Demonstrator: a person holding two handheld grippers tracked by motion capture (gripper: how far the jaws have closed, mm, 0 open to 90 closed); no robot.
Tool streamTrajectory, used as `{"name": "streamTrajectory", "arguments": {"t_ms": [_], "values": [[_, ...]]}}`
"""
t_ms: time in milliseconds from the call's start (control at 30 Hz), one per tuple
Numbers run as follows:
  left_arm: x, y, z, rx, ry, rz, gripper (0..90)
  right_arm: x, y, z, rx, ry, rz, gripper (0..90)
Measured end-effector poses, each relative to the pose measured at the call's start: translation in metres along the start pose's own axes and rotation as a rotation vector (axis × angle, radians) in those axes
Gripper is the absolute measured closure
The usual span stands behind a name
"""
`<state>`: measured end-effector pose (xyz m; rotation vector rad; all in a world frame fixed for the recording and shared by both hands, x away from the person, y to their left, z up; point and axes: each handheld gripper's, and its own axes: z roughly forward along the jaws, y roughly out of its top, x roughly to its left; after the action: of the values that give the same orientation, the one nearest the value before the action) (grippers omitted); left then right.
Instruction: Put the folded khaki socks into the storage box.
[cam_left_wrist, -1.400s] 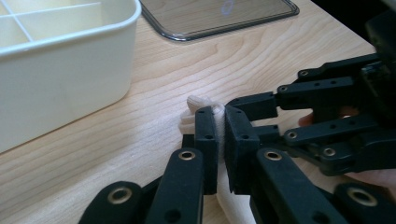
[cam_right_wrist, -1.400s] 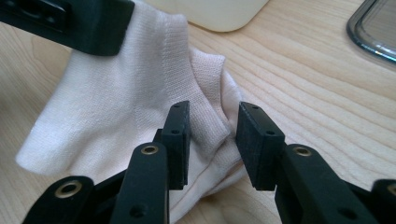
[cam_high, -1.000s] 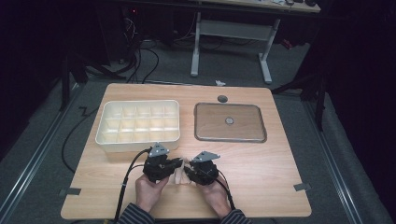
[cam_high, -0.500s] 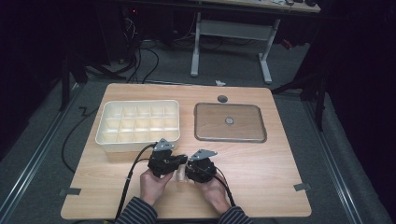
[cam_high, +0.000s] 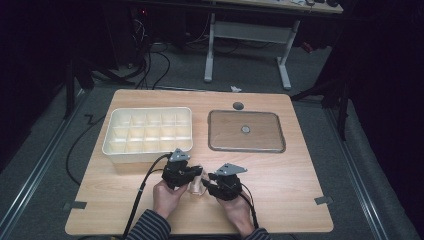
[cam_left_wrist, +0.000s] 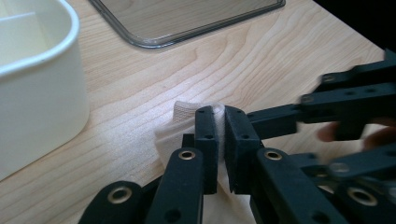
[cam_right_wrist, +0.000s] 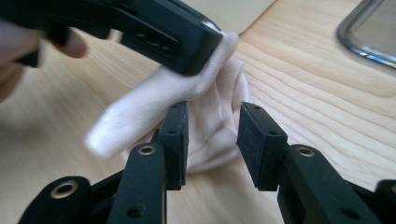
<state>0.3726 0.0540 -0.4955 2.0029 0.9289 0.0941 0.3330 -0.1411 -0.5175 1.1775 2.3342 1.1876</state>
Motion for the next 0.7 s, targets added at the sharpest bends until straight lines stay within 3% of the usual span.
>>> {"name": "streamTrajectory", "arguments": {"t_ms": [100,333,600,700], "values": [[-0.002,0.0,0.003,0.008,0.005,0.01,84.9,0.002,-0.004,-0.014,-0.024,-0.008,-0.007,64.8],[-0.004,0.001,0.006,0.02,0.014,0.013,84.9,0.013,-0.01,-0.027,-0.044,0.015,-0.028,64.5],[-0.004,0.001,0.013,0.043,0.016,0.02,84.8,0.031,-0.005,-0.02,-0.031,0.018,-0.096,61.7],[-0.004,0.001,0.015,0.052,0.015,0.023,84.8,0.029,-0.008,-0.016,-0.008,0.013,-0.093,69.0]]}}
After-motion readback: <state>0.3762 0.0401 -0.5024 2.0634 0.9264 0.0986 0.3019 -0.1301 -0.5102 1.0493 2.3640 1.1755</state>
